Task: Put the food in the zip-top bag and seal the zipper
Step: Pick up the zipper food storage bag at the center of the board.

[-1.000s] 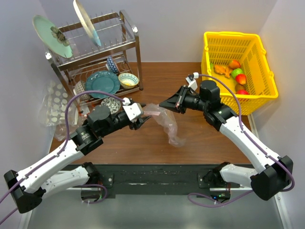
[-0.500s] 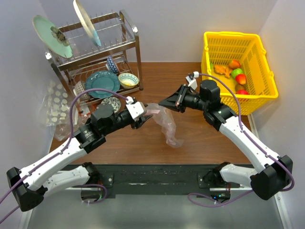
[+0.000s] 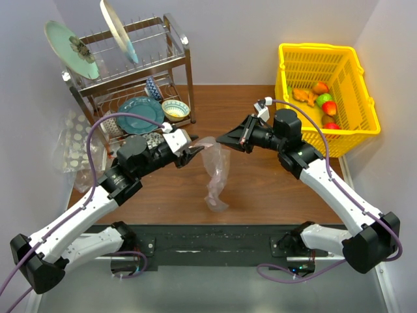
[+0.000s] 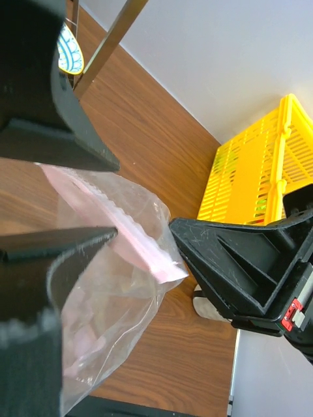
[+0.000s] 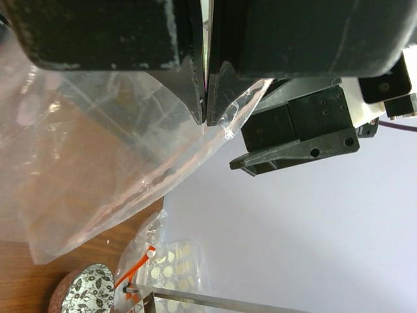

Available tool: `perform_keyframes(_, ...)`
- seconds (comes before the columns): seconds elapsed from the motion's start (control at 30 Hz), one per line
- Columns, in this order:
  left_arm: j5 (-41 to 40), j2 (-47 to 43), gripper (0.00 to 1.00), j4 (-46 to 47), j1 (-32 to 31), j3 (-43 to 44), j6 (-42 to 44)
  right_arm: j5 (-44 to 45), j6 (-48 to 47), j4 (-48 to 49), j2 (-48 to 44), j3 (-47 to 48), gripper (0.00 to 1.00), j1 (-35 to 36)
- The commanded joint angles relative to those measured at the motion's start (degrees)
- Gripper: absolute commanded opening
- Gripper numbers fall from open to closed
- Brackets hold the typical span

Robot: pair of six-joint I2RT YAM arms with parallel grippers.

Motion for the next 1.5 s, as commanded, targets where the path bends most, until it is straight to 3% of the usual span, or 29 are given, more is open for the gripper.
perform_keyframes(0.0, 2.57, -0.68, 0.47, 2.83, 0.26, 0.38, -0.62, -1.72, 1.33, 2.95, -0.23, 0.33, 0.0, 0.03)
perform_keyframes(0.13, 3.55, 0.9, 0.49, 2.22, -0.79, 2.14, -0.71, -2.25, 1.68, 2.95, -0.49, 0.68, 0.0, -0.06)
perform_keyframes(0.23, 0.83, 3.35, 0.43, 0.11, -4.13, 4.77, 1.31, -2.69, 1.85, 2.95, -0.84, 0.77, 0.0, 0.03)
perform_keyframes(0.33, -0.67, 5.9, 0.18, -3.04, -6.15, 7.76, 2.28, -2.78, 1.77, 2.78, -1.45, 0.59, 0.0, -0.06)
perform_keyframes(0.37, -1.02, 6.44, 0.0, -3.75, -6.42, 8.46, 2.37, -2.69, 1.68, 2.6, -1.46, 0.5, 0.0, -0.06)
perform_keyframes(0.47, -2.6, 7.14, 0.0, -5.52, -6.42, 10.05, 1.93, -2.08, 0.36, 1.29, -1.81, 0.41, 0.03, -0.15)
perform_keyframes(0.5, -3.13, 7.06, 0.0, -5.87, -6.51, 9.97, 1.58, -1.64, -0.34, 0.67, -1.9, 0.59, 0.08, -0.15)
perform_keyframes(0.53, -3.48, 6.88, 0.0, -6.22, -6.51, 9.88, 1.15, -0.07, -2.26, 0.06, -2.07, 0.68, 0.22, -0.15)
perform_keyframes(0.67, -4.97, 8.2, 0.0, -9.03, -6.51, 9.88, -0.53, 7.14, -13.24, -11.07, -2.6, 3.92, 0.38, -0.06)
perform_keyframes(0.8, -6.91, 10.57, 0.0, -10.44, -6.42, 8.13, -4.21, 14.7, -24.05, -18.31, -4.78, 6.91, 0.41, -0.15)
perform_keyframes(1.0, -7.26, 16.1, 0.0, -14.39, -5.98, 10.49, -7.47, 13.93, -38.46, -20.69, -9.27, 7.09, 0.45, -0.06)
perform_keyframes(1.2, -5.16, 17.6, 0.0, -15.54, -1.95, 11.9, -13.7, 6.62, -41.47, -17.36, -10.07, 3.15, 0.43, 2.31)
perform_keyframes(1.33, 0.63, 16.73, 0.0, -14.23, 3.24, 12.16, -18.01, 13.2, -43.41, -17.26, -5.61, 2.52, 0.42, 11.25)
perform_keyframes(1.47, 5.56, 15.85, 0.0, -12.55, 5.79, 11.46, -19.86, 16.82, -42.18, -12.18, -2.52, 0.51, 0.41, 15.41)
